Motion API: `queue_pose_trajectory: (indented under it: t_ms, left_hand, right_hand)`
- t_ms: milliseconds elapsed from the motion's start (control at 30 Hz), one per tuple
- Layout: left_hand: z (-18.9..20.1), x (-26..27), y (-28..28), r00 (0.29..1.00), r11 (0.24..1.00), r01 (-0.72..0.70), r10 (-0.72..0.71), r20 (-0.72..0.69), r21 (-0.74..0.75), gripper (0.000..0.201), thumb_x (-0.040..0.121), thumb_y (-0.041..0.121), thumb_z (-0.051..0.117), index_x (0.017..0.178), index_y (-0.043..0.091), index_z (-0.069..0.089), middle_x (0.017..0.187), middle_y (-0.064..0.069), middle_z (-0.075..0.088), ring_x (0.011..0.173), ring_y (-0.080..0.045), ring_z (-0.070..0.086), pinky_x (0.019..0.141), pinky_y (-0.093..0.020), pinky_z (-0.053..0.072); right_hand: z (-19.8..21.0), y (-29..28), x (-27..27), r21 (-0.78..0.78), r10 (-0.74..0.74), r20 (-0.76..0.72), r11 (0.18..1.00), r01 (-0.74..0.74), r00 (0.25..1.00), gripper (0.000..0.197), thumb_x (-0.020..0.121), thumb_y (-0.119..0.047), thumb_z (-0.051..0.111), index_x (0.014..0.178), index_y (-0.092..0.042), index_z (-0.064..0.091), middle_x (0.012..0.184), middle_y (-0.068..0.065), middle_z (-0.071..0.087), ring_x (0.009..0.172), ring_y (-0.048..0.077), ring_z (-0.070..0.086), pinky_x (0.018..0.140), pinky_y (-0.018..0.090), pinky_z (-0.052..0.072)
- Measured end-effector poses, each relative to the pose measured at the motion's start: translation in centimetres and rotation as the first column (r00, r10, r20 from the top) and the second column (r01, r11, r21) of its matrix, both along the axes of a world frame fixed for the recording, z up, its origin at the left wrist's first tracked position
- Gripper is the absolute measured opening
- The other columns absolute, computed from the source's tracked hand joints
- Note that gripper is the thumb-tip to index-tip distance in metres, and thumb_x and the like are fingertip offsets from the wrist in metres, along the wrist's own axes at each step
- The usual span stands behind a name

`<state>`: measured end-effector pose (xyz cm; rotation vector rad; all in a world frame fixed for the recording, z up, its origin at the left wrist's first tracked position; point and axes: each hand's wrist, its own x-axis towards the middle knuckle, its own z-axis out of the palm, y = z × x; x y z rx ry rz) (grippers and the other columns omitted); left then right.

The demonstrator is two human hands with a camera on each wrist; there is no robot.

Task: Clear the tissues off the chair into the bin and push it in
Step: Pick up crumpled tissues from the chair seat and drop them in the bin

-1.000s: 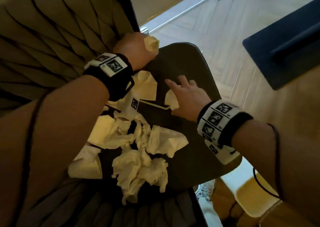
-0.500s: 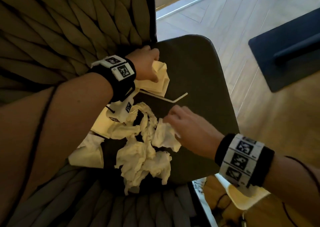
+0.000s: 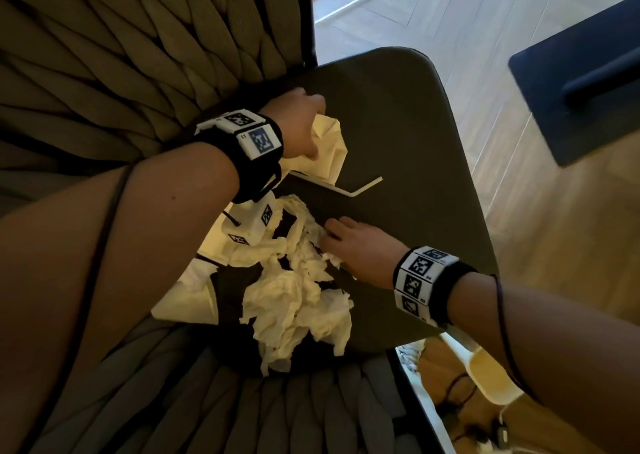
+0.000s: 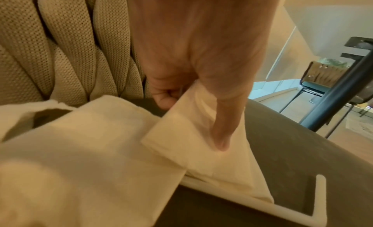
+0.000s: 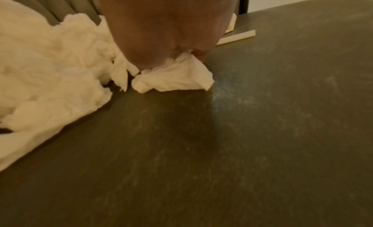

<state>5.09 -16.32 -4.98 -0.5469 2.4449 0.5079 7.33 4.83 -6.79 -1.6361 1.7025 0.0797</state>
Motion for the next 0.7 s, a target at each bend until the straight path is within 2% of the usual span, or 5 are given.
queue_pose_trajectory:
  t_ms: [167, 333, 467, 600, 700]
  left_hand:
    - [0.0, -0.1, -0.2, 0.996, 0.995, -0.086, 0.087, -0.031, 0.043, 0.067, 0.070, 0.030, 0.080, 0.127, 0.010, 0.053, 0.126, -0.012, 0.056, 0.113, -0.029, 0.054, 0.087, -0.036, 0.044]
    - [-0.3, 0.1, 0.7, 0.989, 0.986, -0.149, 0.150, -0.015, 0.071, 0.079, 0.067, 0.029, 0.083, 0.135, 0.018, 0.044, 0.134, -0.010, 0.047, 0.119, -0.029, 0.050, 0.093, -0.038, 0.044]
    - [-0.5, -0.3, 2.0, 0.983, 0.980, -0.185, 0.186, -0.003, 0.079, 0.085, 0.065, 0.027, 0.084, 0.138, 0.020, 0.039, 0.137, -0.008, 0.049, 0.123, -0.027, 0.050, 0.096, -0.039, 0.044]
    - [-0.4, -1.0, 3.2, 0.986, 0.985, -0.160, 0.158, 0.048, 0.059, 0.063, 0.068, 0.030, 0.081, 0.123, 0.017, 0.052, 0.120, -0.007, 0.060, 0.105, -0.025, 0.057, 0.086, -0.040, 0.050]
    - [-0.1, -1.4, 4.3, 0.991, 0.995, -0.100, 0.102, 0.087, -0.028, 0.073, 0.066, 0.046, 0.079, 0.126, 0.017, 0.050, 0.126, -0.011, 0.056, 0.113, -0.030, 0.053, 0.094, -0.050, 0.047]
  right_hand:
    - [0.8, 1.0, -1.6, -0.015, -0.324, 0.041, 0.946, 0.325, 0.945, 0.043, 0.091, -0.015, 0.054, 0.133, -0.016, 0.044, 0.139, 0.006, 0.042, 0.116, 0.021, 0.051, 0.094, 0.031, 0.046]
    - [2.0, 4.0, -3.4, -0.120, -0.706, 0.135, 0.685, 0.718, 0.696, 0.020, 0.095, -0.034, 0.048, 0.102, -0.018, 0.056, 0.100, -0.003, 0.052, 0.080, 0.011, 0.054, 0.070, 0.023, 0.047]
    - [1.9, 6.2, -3.4, -0.304, -0.782, 0.205, 0.520, 0.798, 0.588, 0.027, 0.094, -0.035, 0.049, 0.077, -0.015, 0.055, 0.075, 0.000, 0.053, 0.064, 0.015, 0.052, 0.061, 0.030, 0.047]
    - [1.8, 6.8, -2.8, -0.304, -0.814, 0.322, 0.395, 0.867, 0.484, 0.040, 0.091, -0.046, 0.044, 0.064, -0.017, 0.049, 0.061, 0.001, 0.050, 0.053, 0.017, 0.048, 0.054, 0.034, 0.045]
    - [1.9, 7.2, -2.9, -0.206, -0.818, 0.493, 0.221, 0.953, 0.296, 0.045, 0.093, -0.048, 0.035, 0.057, -0.022, 0.040, 0.053, -0.004, 0.039, 0.047, 0.013, 0.037, 0.049, 0.030, 0.035]
